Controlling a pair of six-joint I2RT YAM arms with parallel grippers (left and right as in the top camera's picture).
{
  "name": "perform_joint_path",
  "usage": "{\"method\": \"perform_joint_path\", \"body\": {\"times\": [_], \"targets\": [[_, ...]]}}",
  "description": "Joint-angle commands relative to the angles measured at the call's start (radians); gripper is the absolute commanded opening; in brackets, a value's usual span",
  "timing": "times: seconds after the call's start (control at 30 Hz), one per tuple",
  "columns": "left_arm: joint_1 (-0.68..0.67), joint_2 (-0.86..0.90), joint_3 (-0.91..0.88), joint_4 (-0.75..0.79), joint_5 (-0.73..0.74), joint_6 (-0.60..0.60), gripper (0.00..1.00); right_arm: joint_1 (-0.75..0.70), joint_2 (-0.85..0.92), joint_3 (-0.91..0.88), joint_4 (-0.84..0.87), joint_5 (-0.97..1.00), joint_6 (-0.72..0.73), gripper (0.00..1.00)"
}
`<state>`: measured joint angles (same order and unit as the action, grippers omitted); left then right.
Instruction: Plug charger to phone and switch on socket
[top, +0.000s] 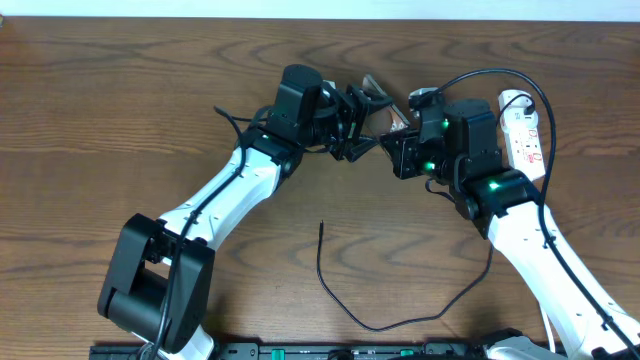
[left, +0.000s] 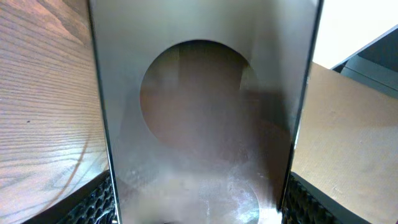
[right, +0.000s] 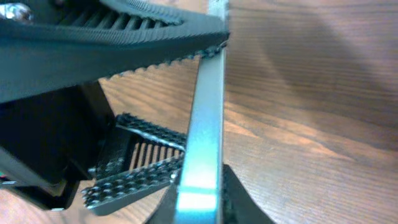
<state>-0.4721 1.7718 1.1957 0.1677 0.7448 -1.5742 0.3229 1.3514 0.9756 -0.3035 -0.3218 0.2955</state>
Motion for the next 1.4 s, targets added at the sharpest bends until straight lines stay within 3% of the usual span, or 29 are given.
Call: {"method": "perform_joint_path", "body": {"times": [0.0, 0.2, 0.23, 0.27, 0.3, 0.33, 0.5, 0.63, 0.8, 0.93, 1.1, 1.2, 1.3, 1.37], "targets": [[-0.005, -0.006, 0.018, 0.012, 0.002, 0.003, 0.07, 0.008, 0.002, 0.024, 0.005, -0.042, -0.008, 0.01], [-0.006, -0.006, 0.018, 0.012, 0.002, 0.012, 0.07, 0.008, 0.002, 0.024, 0.005, -0.018, 0.003, 0.01], [-0.006, -0.006, 0.018, 0.012, 0.002, 0.025, 0.17, 0.008, 0.002, 0.024, 0.004, -0.016, 0.003, 0.01], [-0.006, -0.006, 0.018, 0.012, 0.003, 0.042, 0.43, 0.008, 0.002, 0.024, 0.004, -0.012, 0.004, 0.01], [-0.006, -0.006, 0.018, 0.013, 0.011, 0.074, 0.74, 0.008, 0.002, 0.024, 0.004, -0.003, 0.004, 0.01], [-0.005, -0.006, 0.018, 0.013, 0.027, 0.106, 0.96, 0.008, 0.002, 0.025, 0.004, 0.004, 0.004, 0.01], [0.031, -0.006, 0.018, 0.023, 0.168, 0.233, 0.97, -0.025, 0.002, 0.025, 0.005, 0.051, 0.027, 0.01], [0.087, -0.006, 0.018, 0.096, 0.304, 0.238, 0.97, -0.094, 0.002, 0.025, 0.009, 0.054, 0.088, 0.01], [0.175, -0.006, 0.018, 0.228, 0.46, 0.238, 0.97, -0.212, 0.001, 0.025, 0.082, -0.111, 0.428, 0.01], [0.246, -0.006, 0.018, 0.262, 0.443, 0.235, 0.97, -0.236, 0.001, 0.025, 0.269, -0.274, 0.693, 0.01], [0.327, -0.006, 0.018, 0.305, 0.303, 0.215, 0.97, -0.199, 0.001, 0.025, 0.549, -0.336, 0.983, 0.01], [0.335, -0.006, 0.018, 0.407, 0.256, 0.138, 0.97, -0.172, 0.001, 0.025, 0.599, -0.333, 1.051, 0.01], [0.328, -0.006, 0.018, 0.622, 0.184, 0.021, 0.97, -0.12, 0.001, 0.025, 0.604, -0.304, 1.135, 0.01], [0.323, -0.006, 0.018, 0.651, 0.167, -0.017, 0.97, -0.093, 0.001, 0.025, 0.613, -0.275, 1.158, 0.01]]}}
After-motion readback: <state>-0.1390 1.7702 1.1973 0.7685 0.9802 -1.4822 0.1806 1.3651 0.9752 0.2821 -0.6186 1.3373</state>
